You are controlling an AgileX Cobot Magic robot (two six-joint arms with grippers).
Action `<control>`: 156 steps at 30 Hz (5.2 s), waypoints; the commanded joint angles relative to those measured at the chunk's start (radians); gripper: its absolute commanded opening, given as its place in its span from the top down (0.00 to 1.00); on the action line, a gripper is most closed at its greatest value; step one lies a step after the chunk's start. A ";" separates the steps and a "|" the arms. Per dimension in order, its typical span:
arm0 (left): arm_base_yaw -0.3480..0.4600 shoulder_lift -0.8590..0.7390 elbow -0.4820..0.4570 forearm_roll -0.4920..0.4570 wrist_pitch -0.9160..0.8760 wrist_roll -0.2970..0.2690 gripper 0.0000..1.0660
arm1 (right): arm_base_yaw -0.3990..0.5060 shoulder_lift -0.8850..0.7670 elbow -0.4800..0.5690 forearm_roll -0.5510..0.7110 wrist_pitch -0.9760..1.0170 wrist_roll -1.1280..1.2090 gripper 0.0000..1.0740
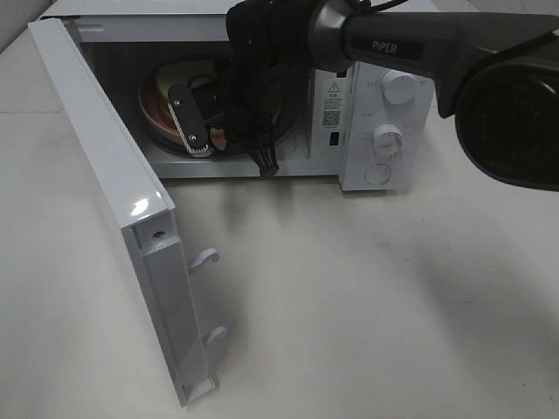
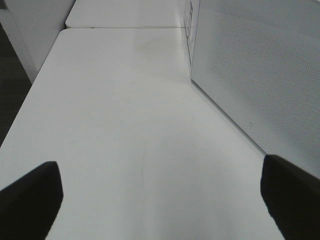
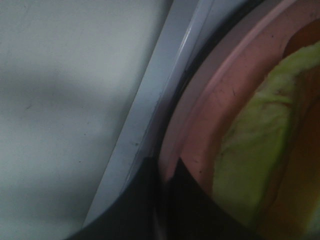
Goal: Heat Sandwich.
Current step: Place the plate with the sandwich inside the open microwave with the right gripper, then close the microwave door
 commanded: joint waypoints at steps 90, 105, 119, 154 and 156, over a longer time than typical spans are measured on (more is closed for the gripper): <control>0.001 -0.029 0.002 -0.001 -0.004 -0.002 0.05 | 0.003 -0.763 0.977 -0.011 -0.251 0.387 0.29; 0.001 -0.029 0.002 -0.001 -0.004 -0.002 0.05 | 0.003 -1.040 1.225 -0.011 -0.242 0.617 0.29; 0.001 -0.029 0.002 -0.001 -0.004 -0.002 0.05 | 0.003 -1.292 1.381 -0.004 -0.217 0.913 0.29; 0.001 -0.029 0.002 -0.001 -0.004 -0.002 0.05 | 0.003 -1.905 1.395 0.002 0.429 1.362 0.29; 0.001 -0.029 0.002 -0.001 -0.004 0.000 0.05 | 0.003 -1.913 1.395 0.002 0.439 1.360 0.29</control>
